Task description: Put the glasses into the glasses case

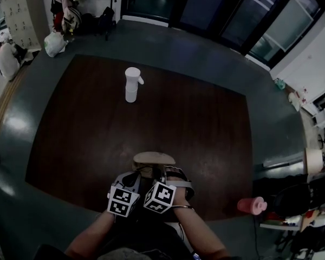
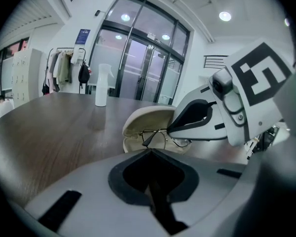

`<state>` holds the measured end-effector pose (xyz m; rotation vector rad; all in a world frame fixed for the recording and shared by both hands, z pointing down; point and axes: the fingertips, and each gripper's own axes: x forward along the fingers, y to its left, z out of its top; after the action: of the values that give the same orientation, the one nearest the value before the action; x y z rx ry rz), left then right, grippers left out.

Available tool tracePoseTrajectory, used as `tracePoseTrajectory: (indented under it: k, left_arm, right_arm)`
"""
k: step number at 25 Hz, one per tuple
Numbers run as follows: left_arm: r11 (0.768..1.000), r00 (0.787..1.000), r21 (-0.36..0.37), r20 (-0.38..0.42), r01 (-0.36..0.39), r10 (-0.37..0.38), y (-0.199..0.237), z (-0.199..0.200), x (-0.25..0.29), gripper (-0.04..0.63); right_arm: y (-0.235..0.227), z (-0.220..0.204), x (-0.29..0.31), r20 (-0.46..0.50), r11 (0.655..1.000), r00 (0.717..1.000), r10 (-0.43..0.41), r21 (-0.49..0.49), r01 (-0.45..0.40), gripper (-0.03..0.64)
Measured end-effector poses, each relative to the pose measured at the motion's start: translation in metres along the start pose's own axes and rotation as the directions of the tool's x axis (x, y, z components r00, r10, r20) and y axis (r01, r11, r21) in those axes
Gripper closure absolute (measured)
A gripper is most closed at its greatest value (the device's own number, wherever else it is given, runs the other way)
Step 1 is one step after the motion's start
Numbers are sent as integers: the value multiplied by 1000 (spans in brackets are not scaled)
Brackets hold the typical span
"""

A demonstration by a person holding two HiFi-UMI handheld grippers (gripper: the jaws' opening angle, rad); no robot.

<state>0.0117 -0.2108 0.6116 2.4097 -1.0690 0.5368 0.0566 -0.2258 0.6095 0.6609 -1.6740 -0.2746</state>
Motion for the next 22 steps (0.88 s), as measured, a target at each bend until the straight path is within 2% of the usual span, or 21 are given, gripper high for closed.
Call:
tracePoseTrajectory:
  k: [9,22]
  left_arm:
    - [1000,1000,-1,-1,27,-27,0,0,-2,589]
    - [999,999,6,-16,44,-44,2,-2,0,589]
  right_arm:
    - [7,2,22,-29,998,999,45,-34,-46,629]
    - [7,4,25,9,998,998,60,-6,-60,629]
